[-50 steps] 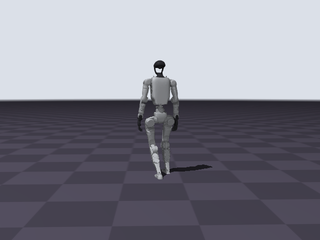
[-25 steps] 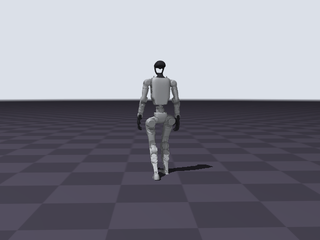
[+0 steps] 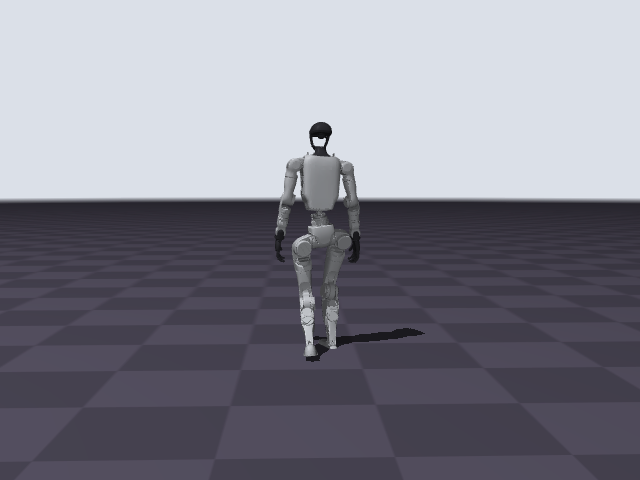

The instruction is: Walk

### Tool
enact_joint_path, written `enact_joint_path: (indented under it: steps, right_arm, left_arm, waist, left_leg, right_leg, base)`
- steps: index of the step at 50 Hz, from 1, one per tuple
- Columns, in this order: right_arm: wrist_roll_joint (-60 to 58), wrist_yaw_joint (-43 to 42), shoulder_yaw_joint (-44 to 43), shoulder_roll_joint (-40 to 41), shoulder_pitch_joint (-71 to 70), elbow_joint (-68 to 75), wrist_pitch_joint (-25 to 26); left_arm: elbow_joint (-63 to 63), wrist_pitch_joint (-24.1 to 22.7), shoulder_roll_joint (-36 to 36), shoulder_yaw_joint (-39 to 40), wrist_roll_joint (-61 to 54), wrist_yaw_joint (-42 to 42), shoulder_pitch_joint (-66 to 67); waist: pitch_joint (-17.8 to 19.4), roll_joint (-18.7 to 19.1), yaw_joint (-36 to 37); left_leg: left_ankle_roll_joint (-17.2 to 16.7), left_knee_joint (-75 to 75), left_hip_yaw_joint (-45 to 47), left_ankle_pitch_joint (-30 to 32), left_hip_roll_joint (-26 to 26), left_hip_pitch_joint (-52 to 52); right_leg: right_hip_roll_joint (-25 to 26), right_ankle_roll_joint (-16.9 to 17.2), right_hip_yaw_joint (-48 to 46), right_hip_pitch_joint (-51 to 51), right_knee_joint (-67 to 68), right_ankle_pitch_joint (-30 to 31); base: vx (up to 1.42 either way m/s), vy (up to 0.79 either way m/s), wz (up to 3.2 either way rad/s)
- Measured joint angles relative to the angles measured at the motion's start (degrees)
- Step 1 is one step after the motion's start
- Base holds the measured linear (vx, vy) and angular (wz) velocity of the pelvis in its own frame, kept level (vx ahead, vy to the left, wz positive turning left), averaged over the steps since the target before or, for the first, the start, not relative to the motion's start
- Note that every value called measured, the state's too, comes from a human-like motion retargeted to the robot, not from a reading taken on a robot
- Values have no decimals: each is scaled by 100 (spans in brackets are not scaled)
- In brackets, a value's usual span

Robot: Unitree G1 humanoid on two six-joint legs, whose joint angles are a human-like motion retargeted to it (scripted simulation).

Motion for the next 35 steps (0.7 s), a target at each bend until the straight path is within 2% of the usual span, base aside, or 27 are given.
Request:
enact_joint_path:
  steps: [5,18,22,27,33,35]
  right_arm:
    - [51,34,-17,41,-21,51,1]
    - [178,139,-141,147,105,-11,-58]
    - [223,148,-235,188,139,-67,-75]
    - [288,113,-402,241,271,-82,-94]
    - [384,-24,-616,219,457,-10,-126]
    - [417,-109,-671,193,470,41,-141]
  left_arm:
    - [21,-29,19,-19,-16,-14,-2]
    - [-145,-187,124,-204,76,130,-297]
    - [-236,-240,156,-265,118,164,-436]
    - [-387,-307,190,-329,141,165,-555]
    - [-458,-326,181,-299,51,183,-530]
    - [-428,-312,173,-221,-44,190,-514]
  waist:
    - [-2,-139,-41]
    - [-55,-871,-366]
    - [-83,-942,-480]
    - [-111,-990,-616]
    - [-42,-1088,-747]
    - [4,-1014,-800]
  left_leg:
    - [97,-322,184,-48,-127,-119]
    - [497,-1975,779,68,-710,-283]
    - [511,-2383,870,131,-685,-265]
    - [505,-2725,941,155,-625,-122]
    - [470,-2376,1159,39,-592,167]
    - [404,-2034,1325,33,-443,215]
  right_leg:
    - [-244,121,18,-230,63,31]
    - [-1285,582,105,-1381,686,28]
    - [-1507,671,58,-1814,603,141]
    - [-1709,905,97,-2230,511,719]
    - [-1834,958,152,-2218,1117,936]
    - [-1770,899,70,-2029,1212,942]
  base:
    - [-12,5,0]
    - [-12,4,5]
    - [1,-1,-2]
    - [13,-4,-5]
    - [26,-6,3]
    - [34,-6,5]
